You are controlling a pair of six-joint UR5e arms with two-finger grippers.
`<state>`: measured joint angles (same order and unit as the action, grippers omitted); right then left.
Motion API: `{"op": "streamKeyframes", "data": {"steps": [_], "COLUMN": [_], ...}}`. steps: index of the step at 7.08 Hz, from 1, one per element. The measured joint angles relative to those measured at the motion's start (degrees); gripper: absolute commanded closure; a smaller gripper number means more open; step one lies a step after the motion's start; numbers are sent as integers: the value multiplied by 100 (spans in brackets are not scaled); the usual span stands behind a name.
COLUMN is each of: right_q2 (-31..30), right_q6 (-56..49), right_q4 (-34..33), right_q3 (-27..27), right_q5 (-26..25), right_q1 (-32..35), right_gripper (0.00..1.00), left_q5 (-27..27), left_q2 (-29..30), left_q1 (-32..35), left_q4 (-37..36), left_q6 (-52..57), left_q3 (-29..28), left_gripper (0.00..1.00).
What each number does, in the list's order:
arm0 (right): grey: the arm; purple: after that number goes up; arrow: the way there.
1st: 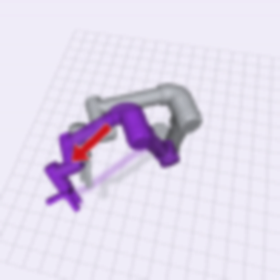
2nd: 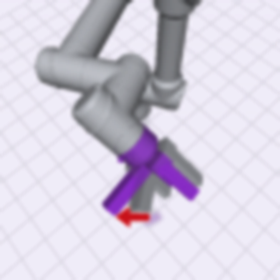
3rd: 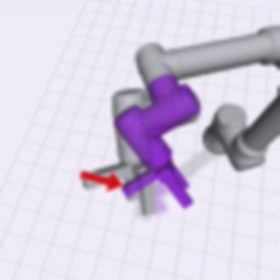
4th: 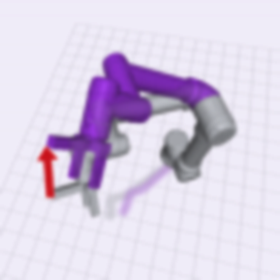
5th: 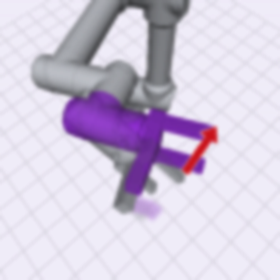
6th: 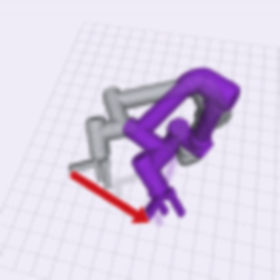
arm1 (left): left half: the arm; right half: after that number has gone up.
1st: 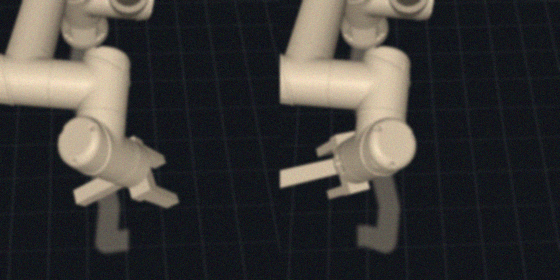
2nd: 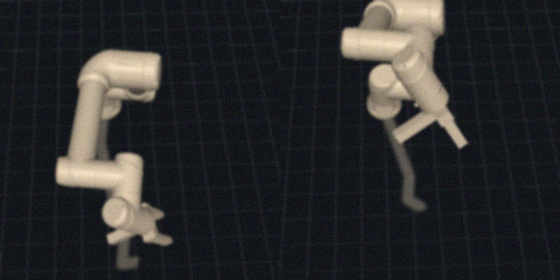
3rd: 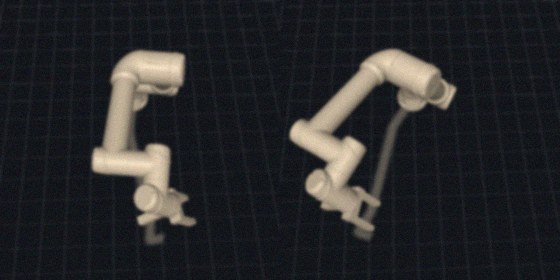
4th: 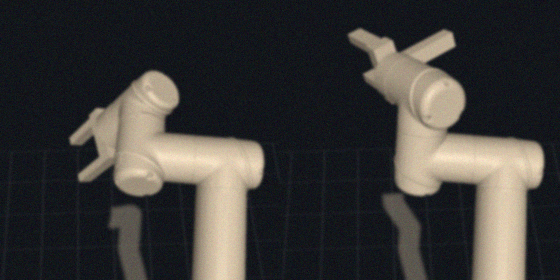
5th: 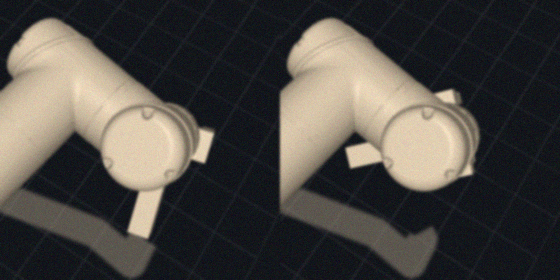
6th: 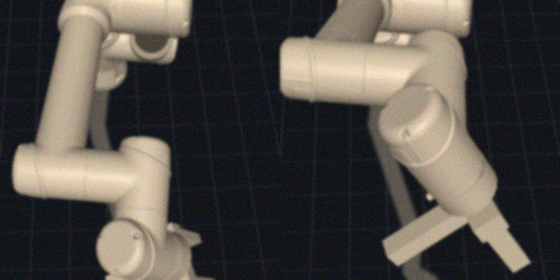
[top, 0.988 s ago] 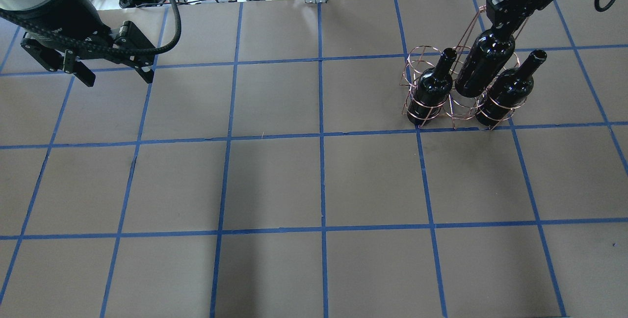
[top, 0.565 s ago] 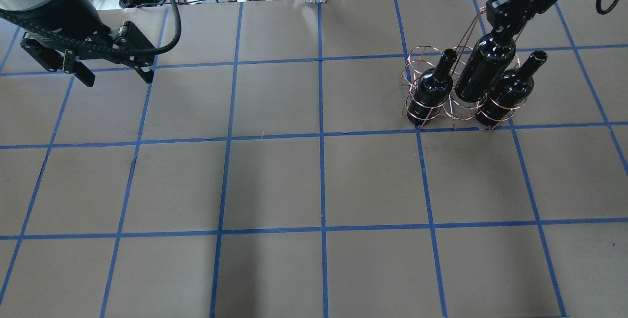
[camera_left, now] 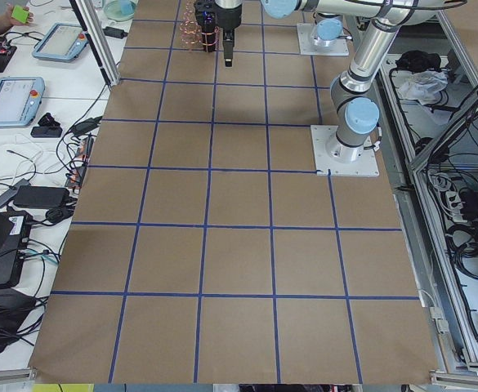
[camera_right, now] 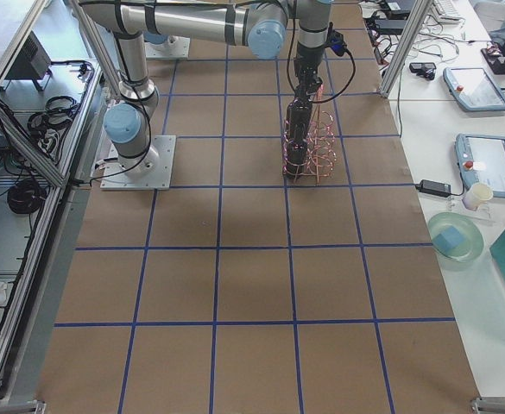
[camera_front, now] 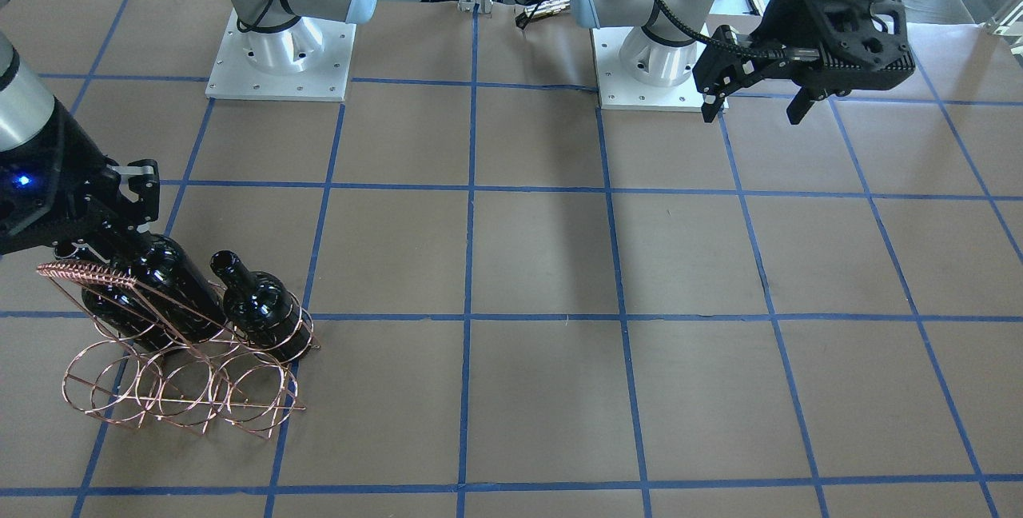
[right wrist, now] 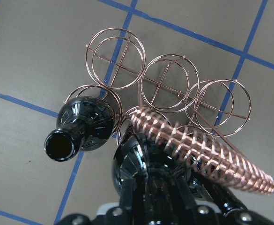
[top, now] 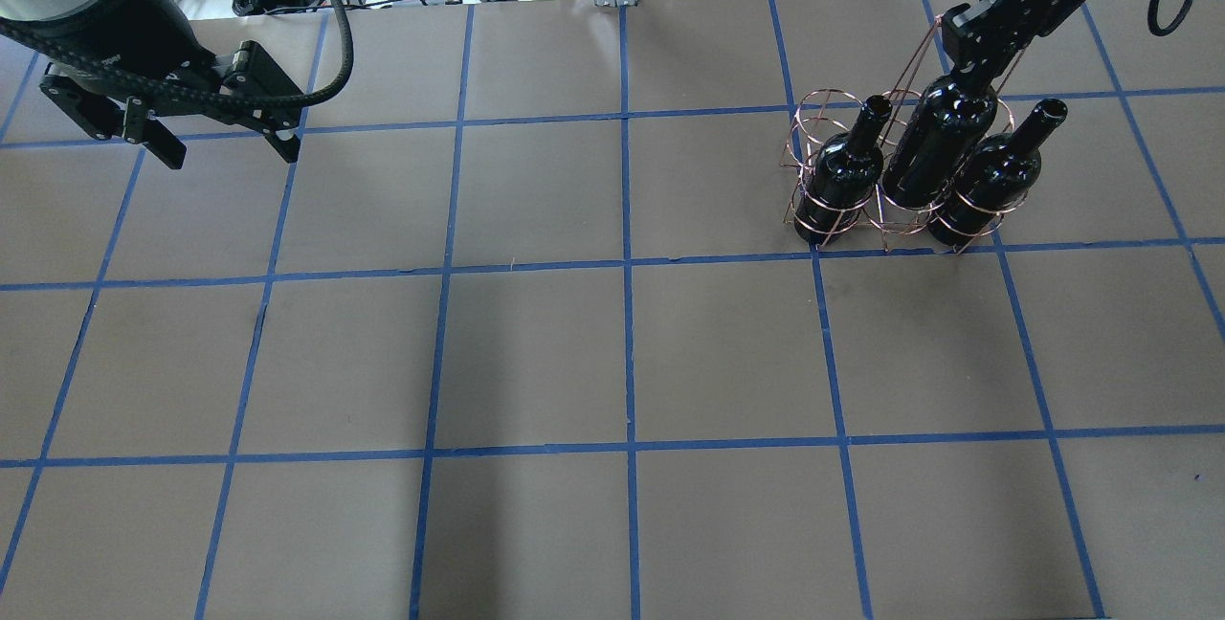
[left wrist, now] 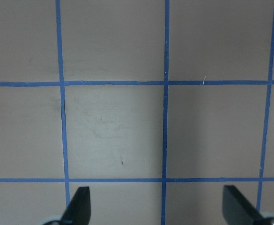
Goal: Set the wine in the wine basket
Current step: 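Lower the bottle with the right gripper into the empty rack slot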
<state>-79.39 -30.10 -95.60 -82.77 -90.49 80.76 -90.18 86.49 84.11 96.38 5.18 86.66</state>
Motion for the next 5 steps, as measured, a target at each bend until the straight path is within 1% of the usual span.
{"op": "streamKeyframes", "data": {"steps": [3,4,5], "right_q2": [163,173,176], "right_q6": [18,26,23], "right_q4": [-427,-498,-541], "right_q3": [-336,-390,-408], "right_q5": [-4,-4,-4], "right_q1": [1,2,2], "right_gripper": [79,51,1], "left_q5": [0,-2,-3], "left_q2": [0,0,0], "left_q1": [0,0,0], "left_q4": [4,4,4], "left_q6": [0,0,0], "left_q3": [0,0,2], "left_gripper": [0,0,0]}}
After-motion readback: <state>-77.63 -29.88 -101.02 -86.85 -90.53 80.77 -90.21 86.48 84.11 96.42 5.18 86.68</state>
